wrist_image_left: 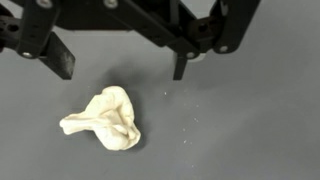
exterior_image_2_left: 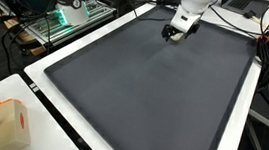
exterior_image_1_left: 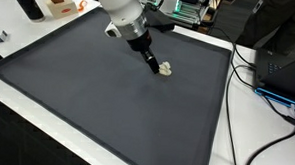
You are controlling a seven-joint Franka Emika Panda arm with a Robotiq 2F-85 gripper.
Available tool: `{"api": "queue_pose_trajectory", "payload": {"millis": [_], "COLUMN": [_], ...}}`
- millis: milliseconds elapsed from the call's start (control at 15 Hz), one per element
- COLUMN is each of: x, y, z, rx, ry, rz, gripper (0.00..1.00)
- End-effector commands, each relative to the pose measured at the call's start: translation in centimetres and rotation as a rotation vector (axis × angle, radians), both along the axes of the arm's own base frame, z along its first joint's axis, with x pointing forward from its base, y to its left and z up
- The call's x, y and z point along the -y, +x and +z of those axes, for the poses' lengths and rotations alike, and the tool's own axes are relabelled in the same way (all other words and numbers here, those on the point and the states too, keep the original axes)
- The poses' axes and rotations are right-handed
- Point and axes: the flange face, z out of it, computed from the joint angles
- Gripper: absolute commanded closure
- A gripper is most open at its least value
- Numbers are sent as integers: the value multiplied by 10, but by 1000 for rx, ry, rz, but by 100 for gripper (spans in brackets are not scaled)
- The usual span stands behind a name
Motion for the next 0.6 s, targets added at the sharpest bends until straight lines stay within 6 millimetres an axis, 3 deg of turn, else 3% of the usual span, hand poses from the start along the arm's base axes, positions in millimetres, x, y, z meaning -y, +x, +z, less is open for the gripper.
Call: {"api": "queue_pose_trajectory", "payload": {"millis": [0, 533], "x": [-13, -53], "y": [13, 28], "z": [-1, 3], "rx": [-53, -114], "ry": [-84, -233], "rz": [38, 159], "gripper": [0, 0]}}
